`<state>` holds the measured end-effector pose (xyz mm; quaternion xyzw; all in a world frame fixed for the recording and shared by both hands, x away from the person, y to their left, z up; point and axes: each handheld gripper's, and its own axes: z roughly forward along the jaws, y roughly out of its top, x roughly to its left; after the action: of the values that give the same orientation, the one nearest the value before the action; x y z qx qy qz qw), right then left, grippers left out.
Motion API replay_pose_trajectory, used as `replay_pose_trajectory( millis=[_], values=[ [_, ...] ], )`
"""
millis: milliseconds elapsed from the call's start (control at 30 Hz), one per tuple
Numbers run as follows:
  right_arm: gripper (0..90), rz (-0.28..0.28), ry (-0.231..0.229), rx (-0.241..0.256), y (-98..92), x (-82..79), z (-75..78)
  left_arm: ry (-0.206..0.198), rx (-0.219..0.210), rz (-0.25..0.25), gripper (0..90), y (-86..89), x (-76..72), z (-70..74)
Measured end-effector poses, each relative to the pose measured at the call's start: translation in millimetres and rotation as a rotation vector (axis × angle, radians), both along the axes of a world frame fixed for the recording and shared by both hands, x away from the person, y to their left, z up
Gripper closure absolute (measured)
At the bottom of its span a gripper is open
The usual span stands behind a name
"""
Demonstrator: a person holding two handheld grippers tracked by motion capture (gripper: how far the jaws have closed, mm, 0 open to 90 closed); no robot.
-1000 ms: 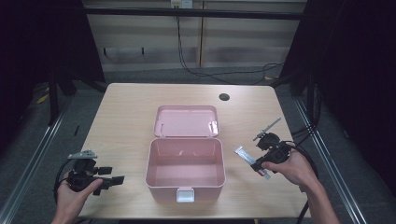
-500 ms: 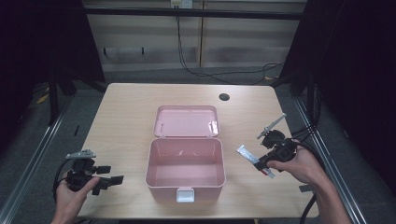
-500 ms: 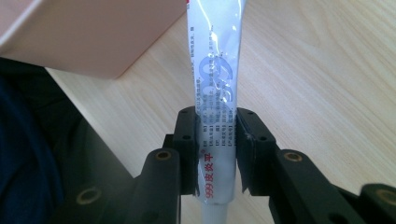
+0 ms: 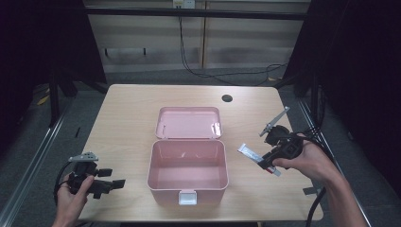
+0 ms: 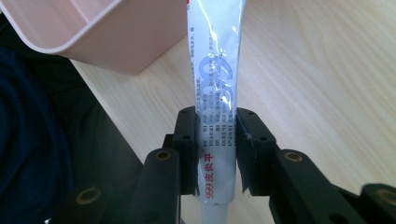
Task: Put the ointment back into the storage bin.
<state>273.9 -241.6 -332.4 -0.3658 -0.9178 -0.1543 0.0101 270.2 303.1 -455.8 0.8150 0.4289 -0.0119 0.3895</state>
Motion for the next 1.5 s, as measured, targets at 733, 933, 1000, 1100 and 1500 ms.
replay_pose_trajectory(
  millis=[733,933,1000,1100,1500],
  values=[
    [71.9,0.083,0.011,-0.006,49.8,14.5,23.7,-0.02,0.016,-0.019,16.3,1.1,-1.6,0.5],
    [71.9,0.134,0.019,-0.004,68.5,19.1,22.9,-0.023,0.018,-0.021,16.3,0.6,-1.6,0.3],
    [71.9,0.158,0.013,-0.017,77.3,20.7,24.0,-0.025,0.019,-0.02,16.3,0.7,-1.9,0.5],
    [71.9,0.191,0.024,-0.01,85.8,21.8,23.3,-0.033,0.017,-0.014,16.8,1.1,-2.7,0.9],
    [71.9,0.295,0.044,-0.033,122.0,27.5,16.3,-0.039,0.008,-0.02,16.8,2.4,-2.7,2.1]
  ],
)
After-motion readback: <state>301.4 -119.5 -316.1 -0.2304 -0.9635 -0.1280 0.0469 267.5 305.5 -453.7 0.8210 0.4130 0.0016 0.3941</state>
